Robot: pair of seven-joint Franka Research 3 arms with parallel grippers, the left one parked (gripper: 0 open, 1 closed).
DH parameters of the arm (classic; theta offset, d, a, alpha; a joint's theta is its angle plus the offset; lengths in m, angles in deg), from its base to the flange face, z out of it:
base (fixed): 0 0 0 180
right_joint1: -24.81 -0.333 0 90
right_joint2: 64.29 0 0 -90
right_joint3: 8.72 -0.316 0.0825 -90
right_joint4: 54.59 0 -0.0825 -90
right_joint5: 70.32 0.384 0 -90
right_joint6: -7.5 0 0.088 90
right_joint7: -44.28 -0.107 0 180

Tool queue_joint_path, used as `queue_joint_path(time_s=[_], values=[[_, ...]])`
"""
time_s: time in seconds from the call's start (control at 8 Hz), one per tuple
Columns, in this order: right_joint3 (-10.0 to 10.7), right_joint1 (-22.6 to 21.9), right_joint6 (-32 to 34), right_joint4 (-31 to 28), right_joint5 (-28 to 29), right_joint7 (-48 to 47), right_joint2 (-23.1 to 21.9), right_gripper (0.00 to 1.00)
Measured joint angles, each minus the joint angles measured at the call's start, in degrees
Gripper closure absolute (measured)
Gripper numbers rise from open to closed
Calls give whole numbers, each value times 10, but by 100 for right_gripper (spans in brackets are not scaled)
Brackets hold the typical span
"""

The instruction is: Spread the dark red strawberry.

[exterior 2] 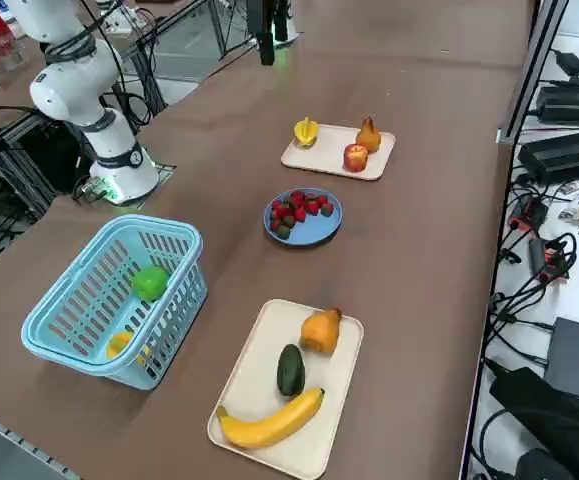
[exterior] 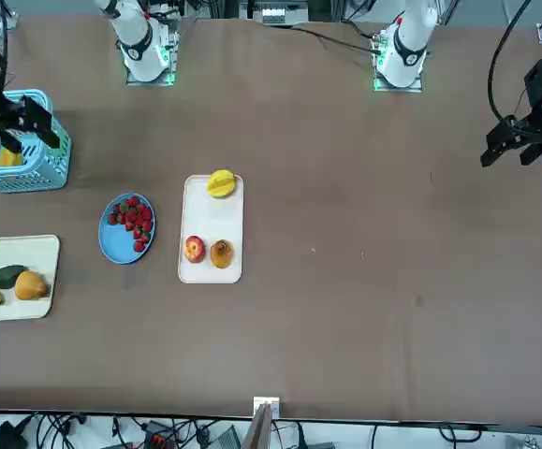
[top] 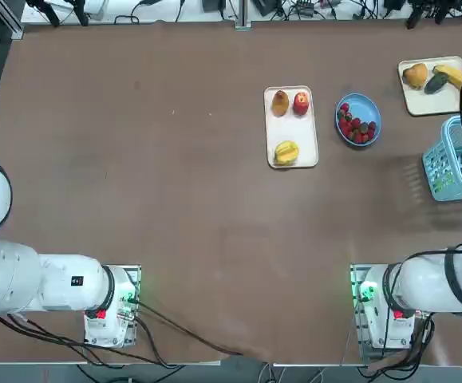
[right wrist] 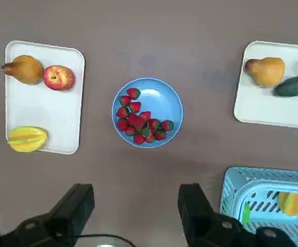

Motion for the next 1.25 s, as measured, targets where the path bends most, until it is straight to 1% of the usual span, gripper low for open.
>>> queue_joint_path(time_s=[0.25, 0.5, 0.62, 0.88, 1.0, 1.12, 1.25], values=[[0, 0, -55, -47, 0, 71, 7, 0], [0, 0, -134, -108, 0, 146, 12, 0], [0, 0, -193, -152, 0, 175, 13, 0], [0, -2, -328, -259, 0, 221, 19, 0], [0, -2, -369, -298, 0, 250, 28, 0], [0, -2, -391, -317, 0, 284, 43, 0], [0, -2, -406, -322, 0, 324, 60, 0]])
